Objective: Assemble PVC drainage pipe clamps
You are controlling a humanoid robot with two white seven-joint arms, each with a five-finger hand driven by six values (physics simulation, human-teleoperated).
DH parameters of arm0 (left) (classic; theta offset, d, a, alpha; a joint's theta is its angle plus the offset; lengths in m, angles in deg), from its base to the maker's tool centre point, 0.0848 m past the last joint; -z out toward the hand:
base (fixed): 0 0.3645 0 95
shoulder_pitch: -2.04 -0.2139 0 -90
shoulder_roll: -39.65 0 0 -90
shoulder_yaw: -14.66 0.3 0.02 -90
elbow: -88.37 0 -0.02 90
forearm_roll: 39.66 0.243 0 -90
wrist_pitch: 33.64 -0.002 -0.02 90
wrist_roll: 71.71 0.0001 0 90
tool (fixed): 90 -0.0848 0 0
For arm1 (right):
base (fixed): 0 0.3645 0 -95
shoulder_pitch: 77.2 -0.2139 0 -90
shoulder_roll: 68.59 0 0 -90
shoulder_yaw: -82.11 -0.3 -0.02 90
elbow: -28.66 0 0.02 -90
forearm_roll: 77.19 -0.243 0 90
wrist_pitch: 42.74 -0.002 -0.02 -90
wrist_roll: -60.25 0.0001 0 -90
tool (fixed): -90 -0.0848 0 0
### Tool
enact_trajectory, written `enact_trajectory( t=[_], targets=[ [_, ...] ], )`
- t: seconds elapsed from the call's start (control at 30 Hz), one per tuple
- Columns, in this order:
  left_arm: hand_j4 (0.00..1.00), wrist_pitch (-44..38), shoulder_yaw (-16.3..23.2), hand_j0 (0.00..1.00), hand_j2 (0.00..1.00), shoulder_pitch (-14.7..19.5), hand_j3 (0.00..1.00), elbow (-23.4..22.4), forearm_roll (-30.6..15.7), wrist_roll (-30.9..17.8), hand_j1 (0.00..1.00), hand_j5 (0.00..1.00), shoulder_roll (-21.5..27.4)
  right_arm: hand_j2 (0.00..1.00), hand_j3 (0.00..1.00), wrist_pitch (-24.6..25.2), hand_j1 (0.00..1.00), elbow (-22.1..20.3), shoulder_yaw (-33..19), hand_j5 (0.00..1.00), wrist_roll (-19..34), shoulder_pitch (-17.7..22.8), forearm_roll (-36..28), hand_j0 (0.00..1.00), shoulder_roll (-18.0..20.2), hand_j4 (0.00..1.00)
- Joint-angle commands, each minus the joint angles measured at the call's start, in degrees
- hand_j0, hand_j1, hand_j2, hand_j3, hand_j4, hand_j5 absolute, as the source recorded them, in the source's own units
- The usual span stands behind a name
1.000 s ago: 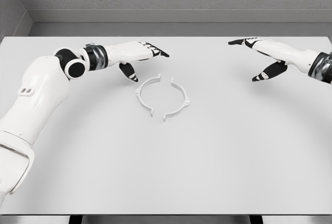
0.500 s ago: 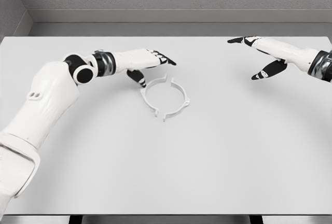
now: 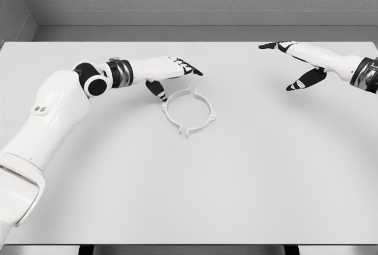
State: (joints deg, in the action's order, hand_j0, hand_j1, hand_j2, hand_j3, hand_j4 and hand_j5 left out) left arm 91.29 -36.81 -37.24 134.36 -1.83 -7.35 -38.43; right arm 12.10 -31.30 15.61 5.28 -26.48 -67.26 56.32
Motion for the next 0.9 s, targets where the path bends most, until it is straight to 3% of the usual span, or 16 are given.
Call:
enact_trajectory(
  t=[0.0, 0.37, 0.53, 0.67, 0.73, 0.87],
  targets=[
    [1.0, 0.1, 0.1, 1.0, 1.0, 0.0, 1.0, 1.2, -0.5, -0.2, 1.0, 1.0, 0.1, 1.0, 1.0, 0.2, 1.0, 0.0, -0.1, 1.0, 0.0, 0.0, -0.4, 1.0, 0.1, 1.0],
    [1.0, 0.1, 0.1, 1.0, 1.0, 0.1, 1.0, 1.2, -0.9, -0.2, 1.0, 1.0, 0.6, 1.0, 1.0, 0.2, 1.0, 0.0, 0.0, 1.0, 0.0, 0.0, -0.4, 1.0, 0.1, 1.0],
    [1.0, 0.1, -0.1, 1.0, 1.0, 1.4, 1.0, 1.4, -12.9, -0.2, 1.0, 1.0, 9.2, 1.0, 1.0, 0.2, 1.0, 0.0, 0.0, 1.0, 0.0, -0.1, -0.4, 1.0, 0.1, 1.0],
    [1.0, 0.1, 0.3, 1.0, 1.0, 0.9, 1.0, 6.5, -17.3, 0.0, 1.0, 1.0, 9.5, 1.0, 1.0, 0.2, 1.0, 0.0, 0.0, 1.0, 0.0, 0.0, -0.4, 1.0, 0.0, 1.0],
    [1.0, 0.1, 3.0, 1.0, 1.0, 1.0, 1.0, 7.2, -19.5, 0.2, 1.0, 1.0, 8.6, 1.0, 1.0, 0.2, 1.0, -0.1, 0.0, 1.0, 0.0, 0.0, -0.4, 1.0, 0.0, 1.0],
    [1.0, 0.1, 4.8, 1.0, 1.0, 0.8, 1.0, 9.1, -19.4, 0.3, 1.0, 1.0, 7.1, 1.0, 1.0, 0.2, 1.0, -1.4, -0.1, 1.0, 0.0, 0.0, -0.4, 1.0, 0.0, 1.0]
  ],
)
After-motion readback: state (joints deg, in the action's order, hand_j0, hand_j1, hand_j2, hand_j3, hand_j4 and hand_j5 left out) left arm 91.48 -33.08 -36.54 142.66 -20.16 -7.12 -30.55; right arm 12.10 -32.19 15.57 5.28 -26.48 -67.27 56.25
